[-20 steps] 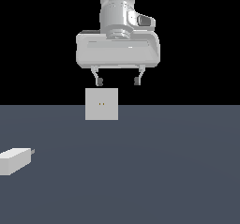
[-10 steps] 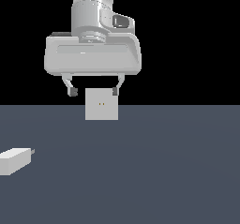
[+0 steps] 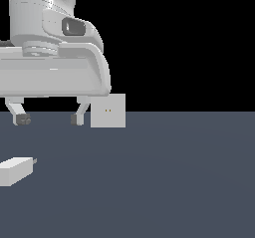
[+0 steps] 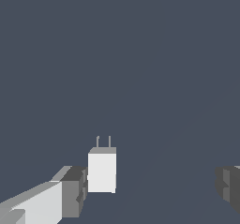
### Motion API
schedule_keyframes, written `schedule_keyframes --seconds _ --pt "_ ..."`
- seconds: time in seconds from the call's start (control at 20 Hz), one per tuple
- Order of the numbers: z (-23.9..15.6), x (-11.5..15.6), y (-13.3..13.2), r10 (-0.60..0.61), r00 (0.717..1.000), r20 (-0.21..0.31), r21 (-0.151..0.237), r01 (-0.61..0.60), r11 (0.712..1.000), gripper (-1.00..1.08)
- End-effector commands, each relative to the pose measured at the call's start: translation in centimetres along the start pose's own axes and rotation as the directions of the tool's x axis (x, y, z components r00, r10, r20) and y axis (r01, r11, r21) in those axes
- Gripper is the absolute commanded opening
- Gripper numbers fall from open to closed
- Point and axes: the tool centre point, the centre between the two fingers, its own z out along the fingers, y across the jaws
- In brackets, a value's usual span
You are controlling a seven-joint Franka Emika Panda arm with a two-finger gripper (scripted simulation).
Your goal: Plug the charger into the wall socket.
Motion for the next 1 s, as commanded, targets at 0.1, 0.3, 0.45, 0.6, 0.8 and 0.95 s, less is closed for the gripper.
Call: schedule_keyframes --seconds 0.1,0.3,0.45,0.6,0.8,0.95 --pt "1.3 -1.6 -2.3 0.007 1.000 -0.009 0.001 -0.007 1.000 1.00" --pt "2.0 -2.3 -3.5 0.010 1.000 -0.013 0.001 -0.010 1.000 1.00" --pt "2.2 -2.6 -4.0 0.011 1.000 -0.014 0.001 -0.011 1.000 1.00" --pt "2.3 -2.6 -4.1 0.012 1.000 -0.015 0.001 -0.012 1.000 1.00" --pt "2.2 -2.6 -4.0 0.011 1.000 -0.014 0.000 -0.011 1.000 1.00" --pt "2.5 -2.6 -4.0 0.011 1.000 -0.014 0.000 -0.011 1.000 1.00"
